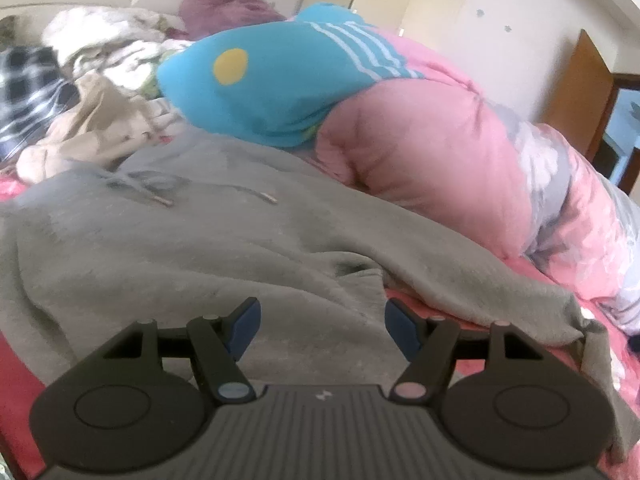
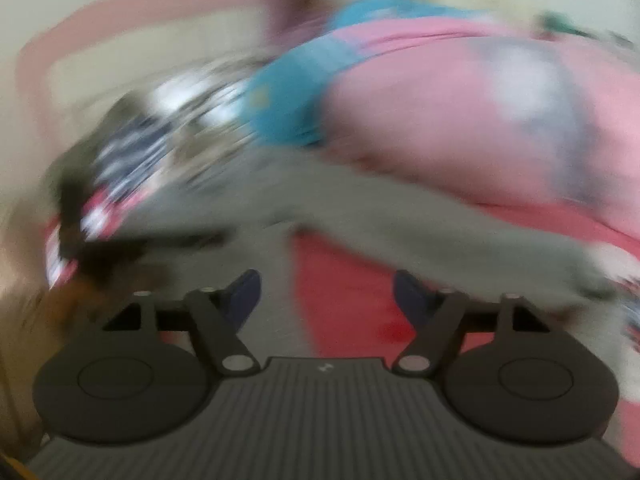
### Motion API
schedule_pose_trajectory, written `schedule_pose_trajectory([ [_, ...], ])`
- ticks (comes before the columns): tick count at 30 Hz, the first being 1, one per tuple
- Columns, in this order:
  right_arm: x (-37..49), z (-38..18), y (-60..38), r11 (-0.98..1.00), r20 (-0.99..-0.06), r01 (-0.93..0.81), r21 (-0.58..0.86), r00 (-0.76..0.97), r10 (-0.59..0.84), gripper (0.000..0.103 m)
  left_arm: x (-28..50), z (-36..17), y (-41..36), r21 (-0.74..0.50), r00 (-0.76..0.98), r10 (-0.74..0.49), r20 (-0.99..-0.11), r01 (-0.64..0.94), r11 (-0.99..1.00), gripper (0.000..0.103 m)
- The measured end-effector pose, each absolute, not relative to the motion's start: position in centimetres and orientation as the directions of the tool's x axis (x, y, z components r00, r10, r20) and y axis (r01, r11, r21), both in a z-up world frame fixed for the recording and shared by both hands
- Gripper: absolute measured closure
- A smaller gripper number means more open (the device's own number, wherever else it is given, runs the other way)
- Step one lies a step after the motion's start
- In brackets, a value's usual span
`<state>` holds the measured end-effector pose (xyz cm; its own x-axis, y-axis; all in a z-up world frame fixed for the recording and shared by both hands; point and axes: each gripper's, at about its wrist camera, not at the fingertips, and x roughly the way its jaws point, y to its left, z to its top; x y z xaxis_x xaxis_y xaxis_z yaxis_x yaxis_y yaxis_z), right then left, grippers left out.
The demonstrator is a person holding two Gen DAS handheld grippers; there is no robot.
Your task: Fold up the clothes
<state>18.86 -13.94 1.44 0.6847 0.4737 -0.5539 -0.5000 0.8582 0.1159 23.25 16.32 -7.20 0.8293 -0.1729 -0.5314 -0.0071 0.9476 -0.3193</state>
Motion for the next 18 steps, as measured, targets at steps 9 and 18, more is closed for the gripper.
schedule_pose_trajectory([
  [9, 21.0, -0.9, -7.5, 0.795, -0.634, -0.603, 0.075, 0.586, 0.505, 0.019, 23.3, -7.4, 16.8, -0.322, 0.815, -0.158, -0.557, -0.037, 0.946, 0.033],
  [18, 27.1, -3.9, -7.3, 0.85, -0.591, -0.497, -0.172, 0.743, 0.314, 0.028, 24.0, -7.6, 16.3, -0.304, 0.831, -0.123, -0.543, -0.057, 0.951, 0.033],
])
